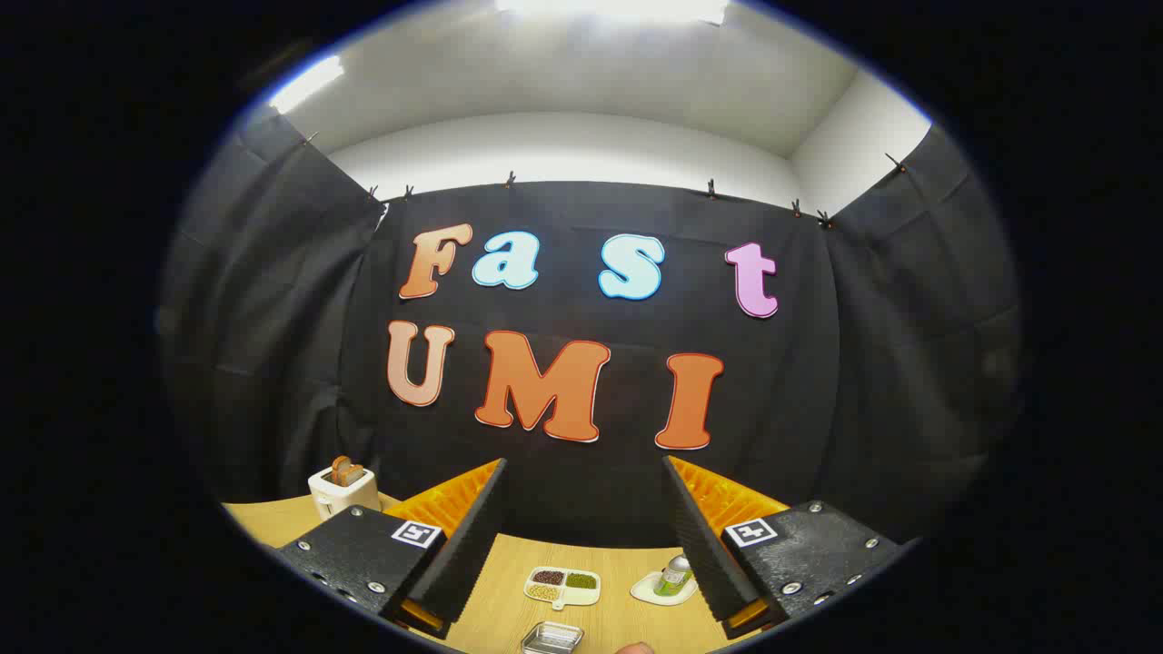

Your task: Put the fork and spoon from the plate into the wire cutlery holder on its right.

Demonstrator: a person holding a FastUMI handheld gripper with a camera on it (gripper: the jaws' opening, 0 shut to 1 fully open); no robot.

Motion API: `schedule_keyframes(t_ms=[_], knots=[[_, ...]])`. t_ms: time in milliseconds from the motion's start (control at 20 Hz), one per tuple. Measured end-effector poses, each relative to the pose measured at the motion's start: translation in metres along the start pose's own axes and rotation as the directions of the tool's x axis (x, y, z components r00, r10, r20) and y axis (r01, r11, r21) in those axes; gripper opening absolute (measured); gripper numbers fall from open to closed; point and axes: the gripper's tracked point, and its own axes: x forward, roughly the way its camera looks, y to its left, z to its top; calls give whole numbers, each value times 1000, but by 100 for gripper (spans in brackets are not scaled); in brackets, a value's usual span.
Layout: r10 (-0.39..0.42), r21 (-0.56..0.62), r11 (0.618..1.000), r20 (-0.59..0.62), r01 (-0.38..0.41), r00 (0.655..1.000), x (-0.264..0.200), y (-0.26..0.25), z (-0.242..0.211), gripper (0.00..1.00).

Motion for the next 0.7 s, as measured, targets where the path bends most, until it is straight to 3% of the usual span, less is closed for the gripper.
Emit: schedule_keyframes(t_ms=[700], knots=[[79,15,997,-38,-79,996,16,42,-17,97]])
